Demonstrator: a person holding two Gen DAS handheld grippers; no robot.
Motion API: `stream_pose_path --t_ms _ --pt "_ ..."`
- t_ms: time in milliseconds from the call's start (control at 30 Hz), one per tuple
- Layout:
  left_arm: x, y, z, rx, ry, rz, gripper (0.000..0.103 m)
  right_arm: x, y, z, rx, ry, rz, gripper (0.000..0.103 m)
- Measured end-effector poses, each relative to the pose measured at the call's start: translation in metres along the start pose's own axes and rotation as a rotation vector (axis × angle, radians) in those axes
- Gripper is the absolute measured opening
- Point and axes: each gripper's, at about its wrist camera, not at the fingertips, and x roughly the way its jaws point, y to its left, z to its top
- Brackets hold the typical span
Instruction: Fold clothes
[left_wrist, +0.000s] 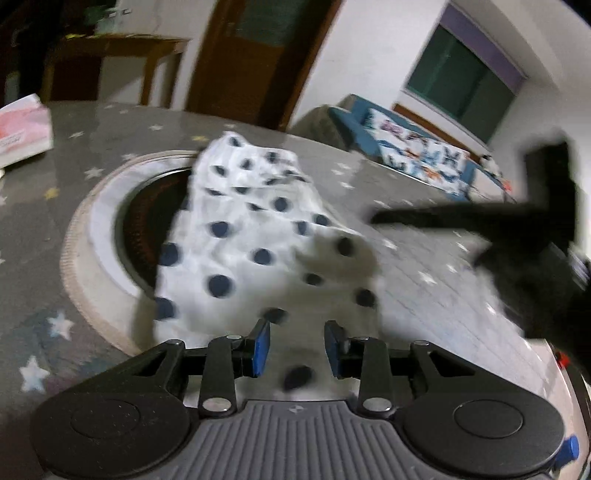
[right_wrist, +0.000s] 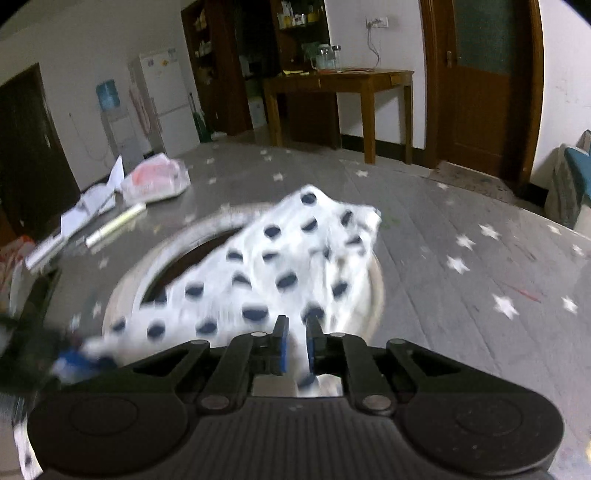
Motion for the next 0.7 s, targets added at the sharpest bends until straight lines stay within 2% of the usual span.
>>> stream_pose_path --t_ms 167,267,300,400,533,567,633,700 --pt "0.004 -0.014 -0.017 0.022 0.031 -0.045 0.035 0.052 0.004 0.021 0.016 0.007 0.057 0.010" --pt "0.009 -0.014 -0.024 0.022 0.057 -0.056 0.035 0.083 -0.002 0.025 0.014 0.050 0.019 0.010" --pt "0.009 -0.013 -0.026 0.024 0.059 -0.059 0.035 0.092 -0.006 0.026 0.010 0.053 -0.021 0.010" --pt "0.008 -0.010 -0.028 0.027 0.052 -0.069 0.036 0.104 -0.025 0.037 0.039 0.028 -0.127 0.010" --pt "0.006 -0.007 -0.029 0.010 0.050 -0.086 0.036 0.105 -0.040 0.055 0.068 -0.019 -0.187 0.014" --pt "0.006 -0.006 -0.029 0.007 0.049 -0.089 0.036 0.105 -0.042 0.059 0.070 -0.031 -0.180 0.016" --pt "0.005 -0.005 -0.029 0.003 0.048 -0.095 0.037 0.109 -0.044 0.065 0.079 -0.042 -0.180 0.040" --pt "0.005 -0.004 -0.029 -0.001 0.046 -0.098 0.037 0.121 -0.046 0.070 0.063 -0.023 -0.210 0.042"
